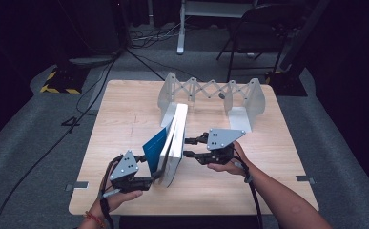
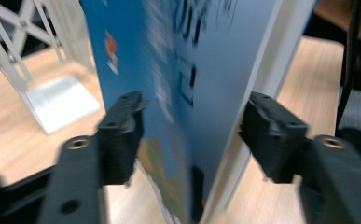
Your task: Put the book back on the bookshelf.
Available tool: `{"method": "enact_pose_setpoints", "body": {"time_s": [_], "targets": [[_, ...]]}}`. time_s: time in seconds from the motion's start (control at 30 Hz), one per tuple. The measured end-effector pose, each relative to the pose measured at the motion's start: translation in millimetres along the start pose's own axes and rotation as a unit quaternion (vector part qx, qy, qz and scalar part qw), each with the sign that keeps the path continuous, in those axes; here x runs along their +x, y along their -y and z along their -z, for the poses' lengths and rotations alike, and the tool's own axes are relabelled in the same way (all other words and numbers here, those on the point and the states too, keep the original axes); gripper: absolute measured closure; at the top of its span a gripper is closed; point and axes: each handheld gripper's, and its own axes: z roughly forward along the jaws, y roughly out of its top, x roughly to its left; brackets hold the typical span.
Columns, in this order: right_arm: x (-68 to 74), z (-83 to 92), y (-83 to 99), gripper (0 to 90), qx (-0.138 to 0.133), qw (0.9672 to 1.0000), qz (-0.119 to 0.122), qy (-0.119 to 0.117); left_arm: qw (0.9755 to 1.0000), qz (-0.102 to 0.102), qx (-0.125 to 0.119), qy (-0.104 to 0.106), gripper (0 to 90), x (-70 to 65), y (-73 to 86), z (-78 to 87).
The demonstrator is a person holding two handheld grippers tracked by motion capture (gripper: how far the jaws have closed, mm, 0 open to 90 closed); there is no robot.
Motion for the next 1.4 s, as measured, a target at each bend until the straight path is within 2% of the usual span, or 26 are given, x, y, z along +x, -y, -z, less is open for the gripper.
{"method": "enact_pose_setpoints", "body": {"time_s": [0.07, 0.13, 0.2, 0.3, 0.4, 0.5, 0.57, 0.6, 0.7, 0.8, 0.83, 0.93, 1.03, 1.07, 1.1, 1.23, 1.27, 1.3, 1.4], "targets": [[1.0, -2.0, -0.2, 62.4, 0.001, 1.0, 0.001, 0.001, 1.0, 0.003, 0.002, 0.0, 23.9, -3.2, 0.8, -2.8], [2.4, -6.1, -0.3, 61.0, 0.001, 1.0, -0.001, 0.001, 0.9999, 0.006, 0.004, -0.007, 20.3, -12.6, 1.1, -11.4], [4.3, -9.9, -0.2, 60.0, 0.001, 1.0, -0.004, -0.003, 0.9998, 0.007, 0.002, -0.019, 17.0, -21.3, 0.0, -18.3], [6.5, -15.6, 0.6, 58.4, 0.002, 1.0, -0.004, -0.001, 0.9985, 0.015, -0.003, -0.052, 15.3, -31.0, -2.9, -28.7], [6.3, -19.2, 1.6, 56.8, 0.0, 0.9999, -0.011, 0.003, 0.9952, 0.033, -0.007, -0.091, 14.5, -34.5, -5.7, -38.6], [5.9, -22.0, 1.9, 55.2, -0.004, 0.9996, -0.016, 0.024, 0.9896, 0.038, -0.017, -0.137, 16.6, -37.0, -7.4, -46.1], [4.3, -23.6, 2.8, 53.0, -0.008, 0.9993, -0.024, 0.029, 0.9881, 0.042, -0.024, -0.146, 20.6, -36.1, -7.1, -47.2], [3.4, -24.4, 3.3, 52.8, -0.009, 0.9992, -0.027, 0.027, 0.9865, 0.039, -0.024, -0.157, 22.0, -35.4, -6.8, -47.4], [1.2, -26.5, 5.2, 50.6, -0.006, 0.9988, -0.03, 0.037, 0.9836, 0.047, -0.028, -0.172, 34.6, -32.4, -4.9, -45.7], [-2.6, -25.2, 8.0, 47.9, -0.006, 0.9982, -0.039, 0.045, 0.9849, 0.051, -0.029, -0.163, 42.7, -28.4, -3.5, -43.0], [-2.6, -25.2, 8.0, 47.9, -0.006, 0.9982, -0.039, 0.045, 0.9852, 0.053, -0.03, -0.16, 42.7, -26.6, -2.7, -41.6], [-8.5, -16.4, 15.3, 45.0, 0.004, 0.9977, -0.039, 0.056, 0.985, 0.055, -0.03, -0.161, 51.1, -19.7, 0.0, -35.9], [-19.3, 4.2, 38.5, 40.9, 0.019, 0.9964, -0.059, 0.057, 0.9864, 0.058, -0.033, -0.15, 54.8, -11.5, 3.0, -31.2], [-21.8, 9.9, 45.9, 40.0, 0.025, 0.996, -0.065, 0.057, 0.9876, 0.06, -0.036, -0.141, 55.3, -8.0, 4.3, -29.9], [-25.3, 19.9, 59.4, 39.4, 0.036, 0.9947, -0.074, 0.061, 0.9885, 0.056, -0.037, -0.136, 56.0, -5.7, 4.7, -29.9], [-33.0, 53.8, 105.2, 37.9, 0.092, 0.9885, -0.091, 0.079, 0.9895, 0.057, -0.047, -0.124, 55.3, 0.0, 5.5, -32.4], [-34.8, 61.4, 115.4, 38.1, 0.098, 0.9867, -0.101, 0.081, 0.9893, 0.058, -0.051, -0.124, 54.1, 2.1, 4.7, -34.5], [-37.1, 71.2, 129.7, 37.6, 0.106, 0.9838, -0.121, 0.08, 0.9893, 0.058, -0.055, -0.121, 52.7, 3.8, 4.1, -36.0], [-41.2, 81.2, 152.3, 36.7, 0.132, 0.9769, -0.141, 0.09, 0.9885, 0.059, -0.061, -0.125, 52.5, 9.5, 2.1, -39.9]]}}
